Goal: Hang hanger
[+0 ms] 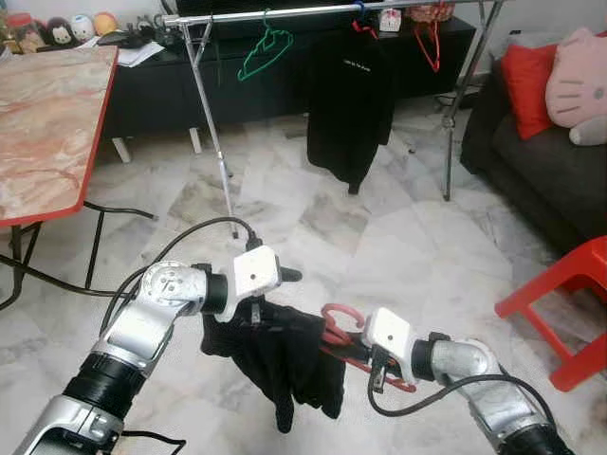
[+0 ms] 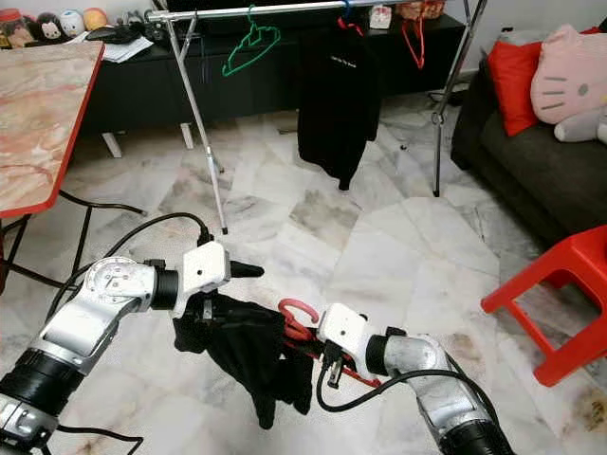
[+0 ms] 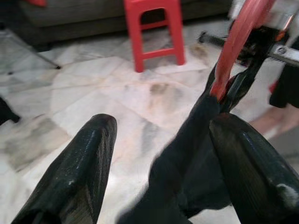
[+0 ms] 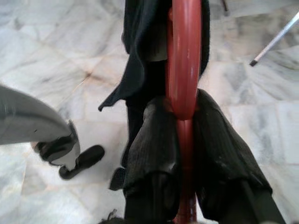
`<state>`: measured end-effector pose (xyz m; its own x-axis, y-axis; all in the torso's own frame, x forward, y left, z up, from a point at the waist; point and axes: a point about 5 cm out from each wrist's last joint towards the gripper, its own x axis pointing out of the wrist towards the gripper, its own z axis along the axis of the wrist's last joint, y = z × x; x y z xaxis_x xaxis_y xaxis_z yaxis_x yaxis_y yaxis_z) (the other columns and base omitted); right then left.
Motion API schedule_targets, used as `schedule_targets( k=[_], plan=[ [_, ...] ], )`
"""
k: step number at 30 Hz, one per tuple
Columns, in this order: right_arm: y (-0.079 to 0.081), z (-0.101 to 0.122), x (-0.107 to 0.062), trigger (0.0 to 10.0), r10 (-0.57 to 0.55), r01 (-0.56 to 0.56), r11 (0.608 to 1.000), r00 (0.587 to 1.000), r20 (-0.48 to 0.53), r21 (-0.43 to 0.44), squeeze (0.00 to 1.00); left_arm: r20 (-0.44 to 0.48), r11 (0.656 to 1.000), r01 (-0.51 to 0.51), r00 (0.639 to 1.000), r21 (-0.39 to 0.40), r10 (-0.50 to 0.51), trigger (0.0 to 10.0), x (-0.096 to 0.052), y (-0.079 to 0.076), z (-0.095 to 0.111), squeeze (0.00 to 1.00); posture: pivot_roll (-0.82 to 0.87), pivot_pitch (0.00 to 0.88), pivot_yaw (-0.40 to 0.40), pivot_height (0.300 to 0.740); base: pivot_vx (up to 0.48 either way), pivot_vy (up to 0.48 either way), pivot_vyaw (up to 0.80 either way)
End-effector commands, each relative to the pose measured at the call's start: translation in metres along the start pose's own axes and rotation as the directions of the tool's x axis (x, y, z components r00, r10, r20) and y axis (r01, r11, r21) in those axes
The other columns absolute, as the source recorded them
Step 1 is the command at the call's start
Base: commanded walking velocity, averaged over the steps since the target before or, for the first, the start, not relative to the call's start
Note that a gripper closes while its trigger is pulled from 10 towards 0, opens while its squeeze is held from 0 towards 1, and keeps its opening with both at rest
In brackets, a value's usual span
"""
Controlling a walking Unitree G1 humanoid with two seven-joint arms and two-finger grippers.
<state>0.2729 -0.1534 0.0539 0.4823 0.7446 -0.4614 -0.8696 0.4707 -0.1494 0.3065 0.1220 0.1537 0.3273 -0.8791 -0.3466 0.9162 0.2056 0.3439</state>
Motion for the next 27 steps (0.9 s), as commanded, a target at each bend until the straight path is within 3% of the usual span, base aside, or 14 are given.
schedule_targets(
  k=[1, 3, 9, 12, 14, 19, 23, 27],
  plan=[
    [-0.017, 0.01, -0.004, 0.0, -0.105, 0.103, 0.994, 0.993, 0.06, 0.03, 0.0, 0.007, 0.998, -0.061, 0.998, 0.03, 0.06, 10.0, -0.004, 0.007, 0.003, 0.0, -0.1, 0.01, -0.014, 0.74, 0.0, 0.0, 0.0],
    [-0.027, 0.011, -0.006, 0.0, -0.204, 0.2, 0.978, 0.977, 0.059, 0.063, 0.0, 0.025, 0.992, -0.126, 0.992, 0.019, 0.125, 10.0, -0.006, 0.01, 0.002, 0.0, -0.11, 0.003, -0.015, 0.74, 0.0, 0.0, 0.0],
    [-0.043, 0.016, -0.004, 0.0, -0.353, 0.334, 0.924, 0.932, 0.078, 0.185, 0.0, 0.044, 0.974, -0.227, 0.973, -0.002, 0.227, 10.0, -0.005, 0.013, -0.002, 0.0, -0.1, 0.0, -0.018, 0.74, 0.0, 0.0, 0.0],
    [-0.046, 0.018, 0.0, 0.0, -0.383, 0.362, 0.91, 0.921, 0.074, 0.202, 0.0, 0.051, 0.952, -0.306, 0.951, 0.001, 0.305, 10.0, -0.004, 0.015, -0.004, 0.0, -0.1, 0.0, -0.021, 0.74, 0.0, 0.0, 0.0],
    [-0.051, 0.024, 0.004, 0.0, -0.428, 0.393, 0.88, 0.9, 0.088, 0.265, 0.0, 0.027, 0.924, -0.382, 0.923, -0.022, 0.383, 10.0, -0.002, 0.017, -0.011, 0.0, -0.1, 0.004, -0.024, 0.74, 0.0, 0.0, 0.0],
    [-0.059, 0.043, 0.009, 0.0, -0.454, 0.4, 0.869, 0.879, 0.145, 0.29, 0.0, -0.009, 0.878, -0.478, 0.878, -0.034, 0.478, 10.0, 0.004, 0.016, -0.021, 0.0, -0.1, 0.006, -0.025, 0.74, 0.0, 0.0, 0.0],
    [-0.067, 0.061, 0.013, 0.0, -0.476, 0.4, 0.853, 0.86, 0.183, 0.336, 0.0, -0.031, 0.833, -0.544, 0.839, -0.105, 0.544, 10.0, 0.015, 0.006, -0.03, 0.0, -0.11, 0.007, -0.025, 0.74, 0.0, 0.0, 0.0],
    [-0.07, 0.069, 0.017, 0.0, -0.472, 0.4, 0.859, 0.861, 0.19, 0.32, 0.0, -0.042, 0.808, -0.578, 0.816, -0.118, 0.577, 10.0, 0.02, 0.0, -0.035, 0.0, -0.11, 0.011, -0.029, 0.74, 0.0, 0.0, 0.0]
  ],
)
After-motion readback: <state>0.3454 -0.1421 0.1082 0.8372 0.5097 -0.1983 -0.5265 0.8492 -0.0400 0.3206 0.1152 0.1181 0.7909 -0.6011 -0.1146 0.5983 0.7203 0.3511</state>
